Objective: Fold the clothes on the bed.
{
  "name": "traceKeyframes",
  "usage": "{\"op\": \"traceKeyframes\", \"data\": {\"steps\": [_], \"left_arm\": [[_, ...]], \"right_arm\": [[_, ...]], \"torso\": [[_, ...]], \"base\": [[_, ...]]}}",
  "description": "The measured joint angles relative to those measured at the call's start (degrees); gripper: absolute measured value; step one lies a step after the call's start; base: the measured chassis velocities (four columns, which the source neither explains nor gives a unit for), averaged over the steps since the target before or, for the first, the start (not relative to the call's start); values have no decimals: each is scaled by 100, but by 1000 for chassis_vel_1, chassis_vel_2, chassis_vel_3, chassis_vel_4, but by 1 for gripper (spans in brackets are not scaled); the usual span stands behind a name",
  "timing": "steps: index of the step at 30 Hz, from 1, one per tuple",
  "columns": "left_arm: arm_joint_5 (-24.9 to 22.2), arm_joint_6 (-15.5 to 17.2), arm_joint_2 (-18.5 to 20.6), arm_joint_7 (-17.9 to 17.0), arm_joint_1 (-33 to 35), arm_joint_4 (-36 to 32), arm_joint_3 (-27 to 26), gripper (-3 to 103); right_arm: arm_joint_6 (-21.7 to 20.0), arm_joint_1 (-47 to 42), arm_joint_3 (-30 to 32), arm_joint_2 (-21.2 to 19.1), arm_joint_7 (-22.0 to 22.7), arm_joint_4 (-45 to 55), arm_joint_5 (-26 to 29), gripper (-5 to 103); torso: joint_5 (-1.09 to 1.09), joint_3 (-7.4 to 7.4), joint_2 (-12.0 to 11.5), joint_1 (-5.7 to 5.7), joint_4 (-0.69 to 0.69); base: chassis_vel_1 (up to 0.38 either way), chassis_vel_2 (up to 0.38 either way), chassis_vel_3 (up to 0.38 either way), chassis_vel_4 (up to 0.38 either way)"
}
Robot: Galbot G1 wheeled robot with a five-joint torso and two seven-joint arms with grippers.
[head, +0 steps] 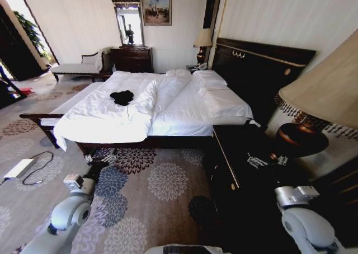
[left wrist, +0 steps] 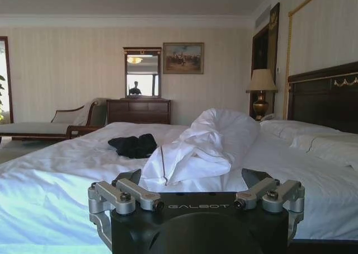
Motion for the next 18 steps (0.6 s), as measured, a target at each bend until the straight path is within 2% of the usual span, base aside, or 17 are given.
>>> {"op": "traceKeyframes", "data": {"steps": [18], "left_arm": [[118, 13, 6, -7, -6, -15, 144, 100]], "right_arm": [[12, -3, -100, 115, -44, -32, -15, 100]], "torso": [[0, 0, 0, 1, 0]], "base": [[0, 0, 0, 0]]}}
